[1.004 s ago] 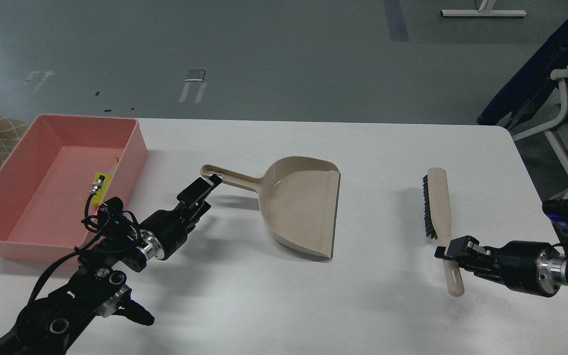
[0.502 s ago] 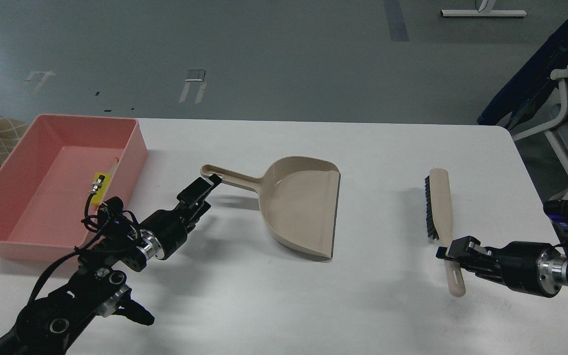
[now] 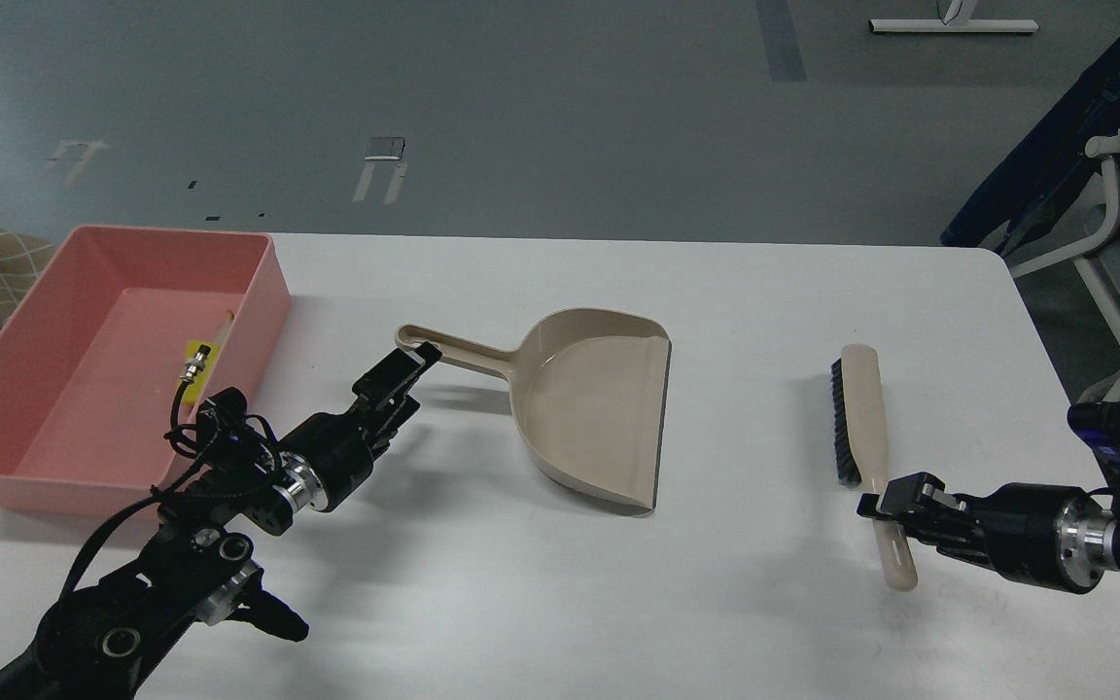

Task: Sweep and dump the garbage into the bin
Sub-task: 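Lower the brush onto the table and open the right gripper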

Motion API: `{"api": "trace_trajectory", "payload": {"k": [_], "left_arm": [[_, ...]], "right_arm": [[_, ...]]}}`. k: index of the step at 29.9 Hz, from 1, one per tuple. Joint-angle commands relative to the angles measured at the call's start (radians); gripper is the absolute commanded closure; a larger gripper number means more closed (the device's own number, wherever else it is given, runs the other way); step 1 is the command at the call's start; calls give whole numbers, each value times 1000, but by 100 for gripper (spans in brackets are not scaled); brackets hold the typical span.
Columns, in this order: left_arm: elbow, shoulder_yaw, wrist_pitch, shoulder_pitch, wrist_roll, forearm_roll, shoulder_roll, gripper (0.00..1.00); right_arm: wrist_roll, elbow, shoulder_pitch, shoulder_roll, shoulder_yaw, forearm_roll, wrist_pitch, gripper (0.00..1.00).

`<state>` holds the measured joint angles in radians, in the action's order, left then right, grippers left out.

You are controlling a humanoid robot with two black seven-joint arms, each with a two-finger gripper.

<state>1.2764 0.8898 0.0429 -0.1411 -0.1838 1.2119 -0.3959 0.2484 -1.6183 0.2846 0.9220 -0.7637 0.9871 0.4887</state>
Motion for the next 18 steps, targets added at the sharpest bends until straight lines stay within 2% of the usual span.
{"api": "trace_trajectory", "payload": {"k": [1,8,15,18], "left_arm": [[1,0,0,0,0,0,-1,2],[4,0,0,0,1,0,-1,2],[17,0,0,2,1,0,-6,2],[26,0,0,5,1,0,-12,2]], "right_arm": [[2,0,-1,0,0,-2,0,47],[2,-5,-1,5,0,-2,0,33],[3,-8,-1,24,-3,-5,0,8],[2,-15,-1,44,-5,-8,0,4]]}}
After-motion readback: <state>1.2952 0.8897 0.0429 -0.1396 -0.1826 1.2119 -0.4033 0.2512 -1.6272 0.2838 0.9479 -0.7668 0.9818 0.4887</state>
